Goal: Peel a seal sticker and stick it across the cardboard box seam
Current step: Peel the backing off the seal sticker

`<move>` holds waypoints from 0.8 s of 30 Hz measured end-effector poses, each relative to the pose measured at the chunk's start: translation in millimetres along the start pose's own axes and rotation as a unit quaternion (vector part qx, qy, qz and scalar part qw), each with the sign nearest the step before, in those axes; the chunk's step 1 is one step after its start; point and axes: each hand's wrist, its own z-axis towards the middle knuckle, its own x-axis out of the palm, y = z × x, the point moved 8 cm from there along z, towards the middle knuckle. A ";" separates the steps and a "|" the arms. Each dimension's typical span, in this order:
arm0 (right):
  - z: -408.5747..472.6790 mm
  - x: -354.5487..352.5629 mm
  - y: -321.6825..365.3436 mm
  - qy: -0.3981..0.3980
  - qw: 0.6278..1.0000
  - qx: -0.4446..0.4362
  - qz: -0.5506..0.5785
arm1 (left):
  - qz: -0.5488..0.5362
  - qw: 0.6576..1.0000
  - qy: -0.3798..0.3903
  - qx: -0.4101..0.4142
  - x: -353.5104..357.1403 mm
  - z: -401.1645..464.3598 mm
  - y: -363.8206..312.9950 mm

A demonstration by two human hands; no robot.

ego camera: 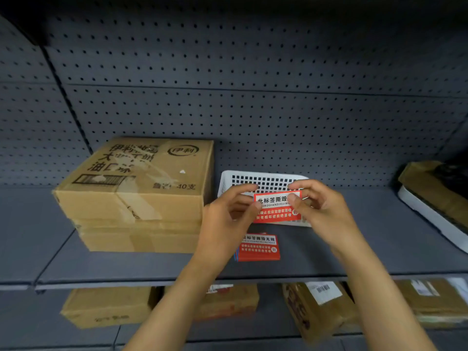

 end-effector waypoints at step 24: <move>-33.9 38.5 141.7 -0.178 0.917 -0.323 -0.151 | -0.324 0.936 0.024 -0.133 -33.4 19.1 -68.9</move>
